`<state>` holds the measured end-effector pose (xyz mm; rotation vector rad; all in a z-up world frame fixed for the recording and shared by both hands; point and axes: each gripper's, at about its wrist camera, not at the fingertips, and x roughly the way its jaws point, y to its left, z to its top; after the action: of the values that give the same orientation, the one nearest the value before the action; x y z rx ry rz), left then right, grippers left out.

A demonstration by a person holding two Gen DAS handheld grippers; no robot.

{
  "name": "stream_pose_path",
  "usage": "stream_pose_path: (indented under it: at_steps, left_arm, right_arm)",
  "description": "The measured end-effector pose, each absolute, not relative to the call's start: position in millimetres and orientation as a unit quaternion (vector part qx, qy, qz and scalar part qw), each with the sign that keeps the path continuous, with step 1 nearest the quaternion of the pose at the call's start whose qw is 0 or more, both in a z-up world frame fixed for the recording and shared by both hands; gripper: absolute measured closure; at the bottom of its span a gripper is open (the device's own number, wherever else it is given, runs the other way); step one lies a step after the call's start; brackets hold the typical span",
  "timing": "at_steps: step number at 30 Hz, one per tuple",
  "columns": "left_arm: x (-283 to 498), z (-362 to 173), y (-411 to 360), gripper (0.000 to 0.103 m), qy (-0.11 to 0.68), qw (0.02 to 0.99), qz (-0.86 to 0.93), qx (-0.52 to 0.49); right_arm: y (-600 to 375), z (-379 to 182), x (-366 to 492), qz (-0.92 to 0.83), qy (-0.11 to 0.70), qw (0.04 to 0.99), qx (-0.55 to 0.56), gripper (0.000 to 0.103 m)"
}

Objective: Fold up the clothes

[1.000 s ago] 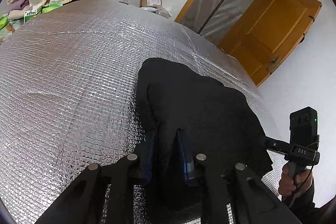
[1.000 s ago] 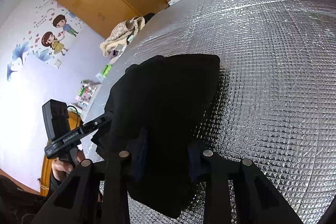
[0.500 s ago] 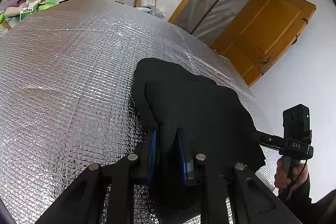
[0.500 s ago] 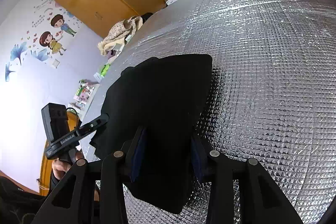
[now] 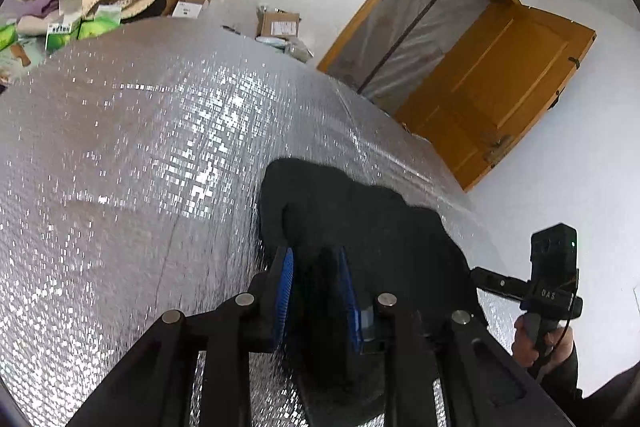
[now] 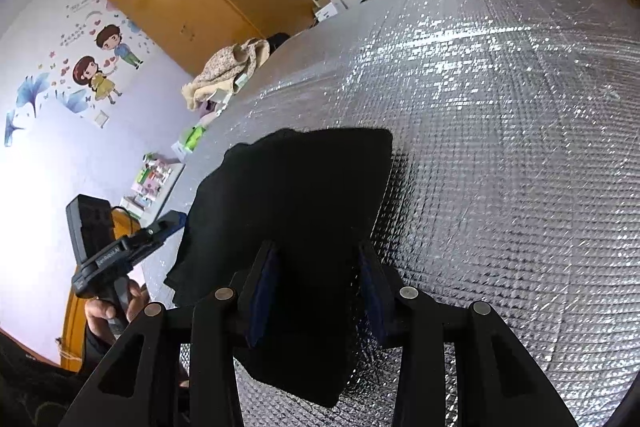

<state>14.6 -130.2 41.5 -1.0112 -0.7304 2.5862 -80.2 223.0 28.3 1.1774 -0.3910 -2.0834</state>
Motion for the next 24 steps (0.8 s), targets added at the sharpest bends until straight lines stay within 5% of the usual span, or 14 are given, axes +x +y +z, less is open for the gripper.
stream_pose_path:
  at_steps: [9,11,18,20,24]
  left_arm:
    - [-17.2,22.7,-103.5,0.086,-0.215,0.137,0.890,-0.377]
    - [-17.2,21.0,-102.9,0.088,-0.208,0.134,0.892,-0.379]
    - [-14.3,15.0,-104.0,0.093,-0.189,0.128,0.898,-0.376]
    - [-11.8,13.4,-104.3,0.093,-0.188,0.129,0.899,-0.373]
    - [-9.4,13.3,-102.6,0.093,-0.179,0.127,0.903,-0.370]
  right_arm:
    - [225.3,48.0,-89.1,-0.831,-0.163,0.345,0.404,0.063]
    - [213.4,48.2,-96.1,-0.833,-0.146,0.339,0.412,0.074]
    - [183.7,26.7,-123.0,-0.834,-0.119,0.330,0.426,0.084]
    - [190.9,19.6,-133.4,-0.832,-0.143,0.324,0.427,0.100]
    - [198.9,19.0,-143.3,-0.841,-0.142,0.298,0.430,0.103]
